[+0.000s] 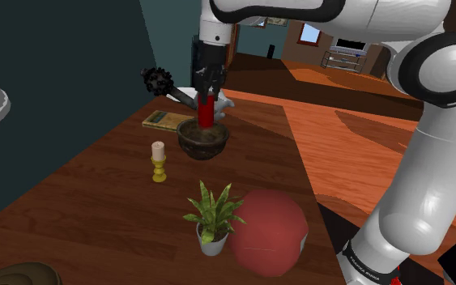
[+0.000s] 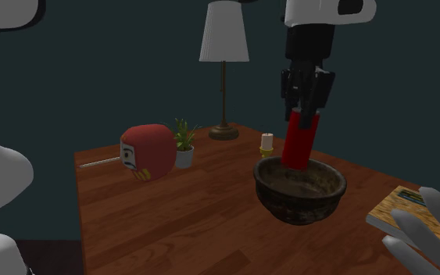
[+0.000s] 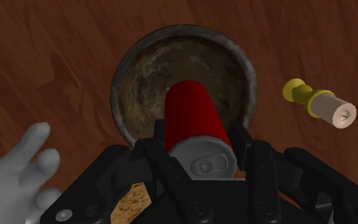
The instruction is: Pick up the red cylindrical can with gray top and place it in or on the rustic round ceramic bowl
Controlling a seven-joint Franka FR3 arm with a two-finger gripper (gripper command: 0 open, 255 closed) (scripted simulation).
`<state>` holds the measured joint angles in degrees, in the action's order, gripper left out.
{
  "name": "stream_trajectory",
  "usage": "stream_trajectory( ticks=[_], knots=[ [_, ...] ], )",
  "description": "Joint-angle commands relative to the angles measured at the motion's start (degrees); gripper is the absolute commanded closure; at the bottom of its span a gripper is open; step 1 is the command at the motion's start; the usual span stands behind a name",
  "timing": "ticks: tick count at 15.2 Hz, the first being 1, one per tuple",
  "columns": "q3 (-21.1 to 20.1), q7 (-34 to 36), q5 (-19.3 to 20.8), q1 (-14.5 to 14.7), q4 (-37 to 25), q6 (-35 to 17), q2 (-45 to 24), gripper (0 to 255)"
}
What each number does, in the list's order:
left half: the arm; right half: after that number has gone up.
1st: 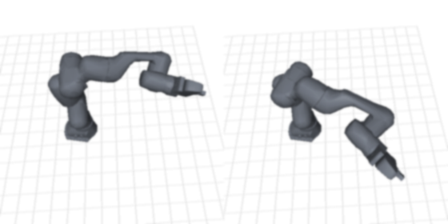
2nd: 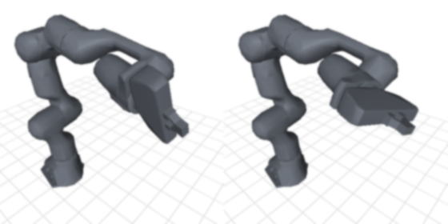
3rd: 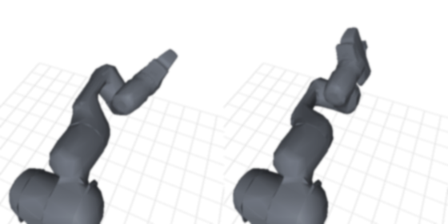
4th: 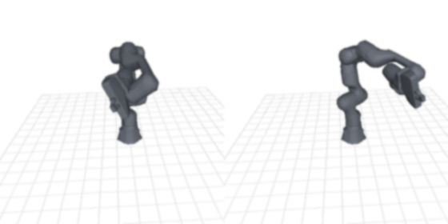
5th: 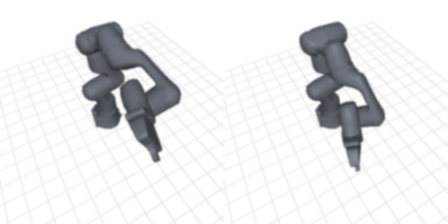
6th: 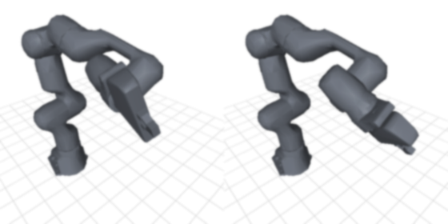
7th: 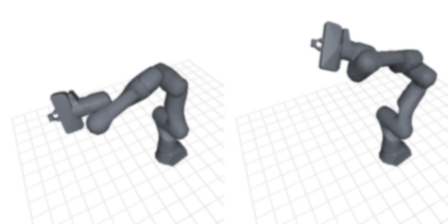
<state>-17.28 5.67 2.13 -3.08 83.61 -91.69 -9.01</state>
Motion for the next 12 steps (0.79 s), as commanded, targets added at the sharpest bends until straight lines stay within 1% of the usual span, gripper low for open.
stream_trajectory(
  ticks=[1, 4, 11, 12],
  knots=[
    [0.1, -0.1, -0.1, -0.1, 1.9, -1.6, 0.4, 255],
    [0.1, -0.2, -0.2, -0.2, 4.3, -3.6, 0.8, 255],
    [0.1, -0.2, -0.2, -0.2, 4.3, -3.6, 0.8, 255],
    [0.1, -0.2, -0.2, -0.2, 4.3, -3.6, 0.8, 0]
  ],
)
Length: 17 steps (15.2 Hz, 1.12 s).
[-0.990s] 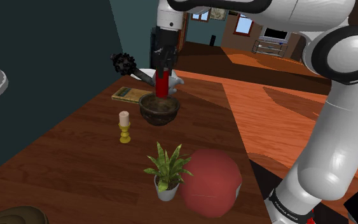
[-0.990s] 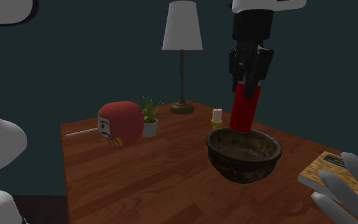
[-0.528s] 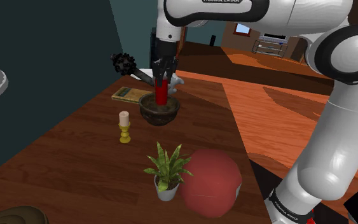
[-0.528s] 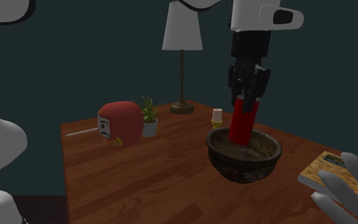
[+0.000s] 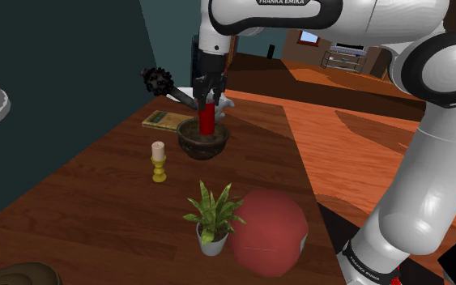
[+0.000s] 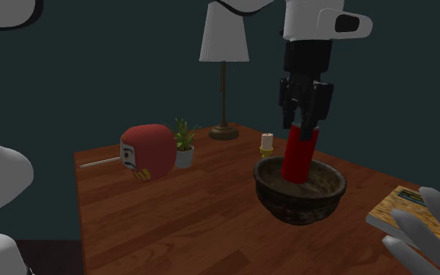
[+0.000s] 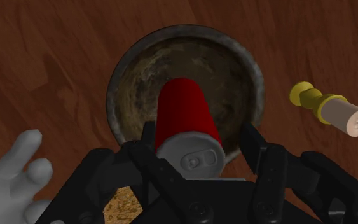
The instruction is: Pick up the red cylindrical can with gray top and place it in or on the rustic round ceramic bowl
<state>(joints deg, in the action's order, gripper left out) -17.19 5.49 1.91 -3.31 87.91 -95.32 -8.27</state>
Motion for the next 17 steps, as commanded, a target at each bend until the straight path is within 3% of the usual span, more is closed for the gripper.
stream_trajectory(
  ticks=[1, 5, 9, 17],
  knots=[
    [0.0, 0.0, 0.0, 0.0, 0.0, 0.0, 0.0, 0],
    [0.0, 0.0, 0.0, 0.0, 0.0, 0.0, 0.0, 0],
    [-0.2, 0.3, 0.6, 0.5, -10.1, 8.1, -2.1, 0],
    [-0.2, 0.3, 0.6, 0.5, -10.1, 8.1, -2.1, 0]
  ],
)
